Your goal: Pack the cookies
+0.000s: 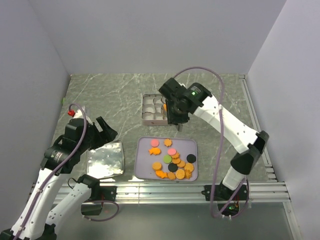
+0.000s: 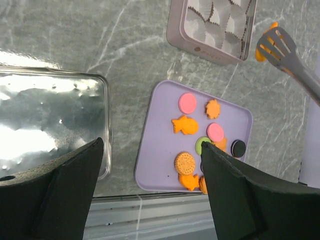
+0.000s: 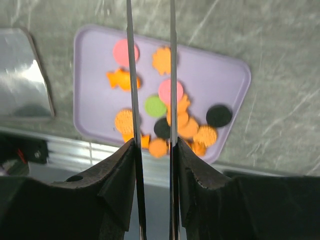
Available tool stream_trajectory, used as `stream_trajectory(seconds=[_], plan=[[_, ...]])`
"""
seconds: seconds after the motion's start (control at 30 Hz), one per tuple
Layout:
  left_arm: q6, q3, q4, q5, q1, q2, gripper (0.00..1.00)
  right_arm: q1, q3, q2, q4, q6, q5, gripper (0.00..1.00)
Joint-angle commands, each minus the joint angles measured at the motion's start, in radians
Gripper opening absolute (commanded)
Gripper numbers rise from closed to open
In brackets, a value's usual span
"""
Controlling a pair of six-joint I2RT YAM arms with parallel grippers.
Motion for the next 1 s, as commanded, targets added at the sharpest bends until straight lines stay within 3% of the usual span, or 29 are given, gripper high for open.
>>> stream_trajectory(seconds=[0.0, 0.23, 0.37, 0.43, 0.97], plan=[[0.036, 0.072, -0.032, -0.060, -0.002, 0.008, 0.86, -0.059, 0.123, 0.066, -0.088, -0.050, 0.061, 0.33], [0.072, 0.140, -0.075, -0.157, -0.003, -0.032, 0.90, -0.180, 0.289, 0.203, -0.074, -0.116, 0.041, 0.32], [0.050, 0.163, -0.052, -0.220, -0.003, -0.136, 1.00, -0.220, 0.363, 0.289, -0.058, -0.150, 0.018, 0.31], [0.040, 0.183, -0.055, -0.231, -0.003, -0.155, 0.99, -0.236, 0.412, 0.321, -0.057, -0.170, 0.004, 0.31], [0.129, 0.260, -0.135, -0.149, -0.003, -0.072, 0.99, -0.305, 0.495, 0.503, -0.009, -0.220, -0.044, 0.31]])
